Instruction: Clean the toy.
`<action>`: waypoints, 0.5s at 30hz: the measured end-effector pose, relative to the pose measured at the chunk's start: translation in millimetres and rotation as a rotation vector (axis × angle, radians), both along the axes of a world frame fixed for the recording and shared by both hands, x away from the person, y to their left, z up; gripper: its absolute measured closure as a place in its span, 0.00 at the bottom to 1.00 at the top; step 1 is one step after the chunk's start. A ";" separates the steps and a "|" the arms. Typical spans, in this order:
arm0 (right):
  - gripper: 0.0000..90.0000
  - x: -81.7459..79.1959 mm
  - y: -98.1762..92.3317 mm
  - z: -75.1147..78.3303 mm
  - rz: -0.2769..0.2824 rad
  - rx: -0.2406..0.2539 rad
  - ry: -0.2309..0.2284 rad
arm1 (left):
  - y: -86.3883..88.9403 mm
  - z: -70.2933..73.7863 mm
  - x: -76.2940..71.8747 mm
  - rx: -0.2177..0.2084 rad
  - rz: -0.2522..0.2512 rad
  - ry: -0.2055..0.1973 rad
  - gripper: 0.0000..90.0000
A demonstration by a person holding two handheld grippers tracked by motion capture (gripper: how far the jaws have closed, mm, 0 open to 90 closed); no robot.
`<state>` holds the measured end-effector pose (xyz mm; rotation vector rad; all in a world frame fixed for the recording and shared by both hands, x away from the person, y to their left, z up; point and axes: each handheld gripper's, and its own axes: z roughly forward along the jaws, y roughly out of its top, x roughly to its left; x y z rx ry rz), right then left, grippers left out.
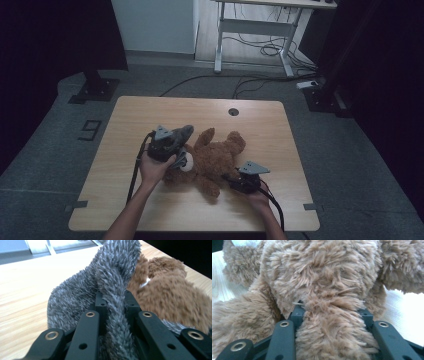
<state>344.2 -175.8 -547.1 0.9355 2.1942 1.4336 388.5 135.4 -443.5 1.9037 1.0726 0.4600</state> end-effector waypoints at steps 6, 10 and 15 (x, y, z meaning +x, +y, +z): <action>0.59 0.1 -1.1 1.2 0.012 0.001 0.017 | -13.2 -20.8 6.8 0.012 -0.013 0.055 0.87; 0.41 -1.1 -2.5 7.6 0.026 -0.013 0.036 | -12.7 -26.4 -4.3 0.030 -0.024 0.038 0.88; 0.28 -1.5 -5.2 15.3 0.034 -0.033 0.057 | -12.9 -34.5 -19.0 0.027 -0.031 -0.002 0.88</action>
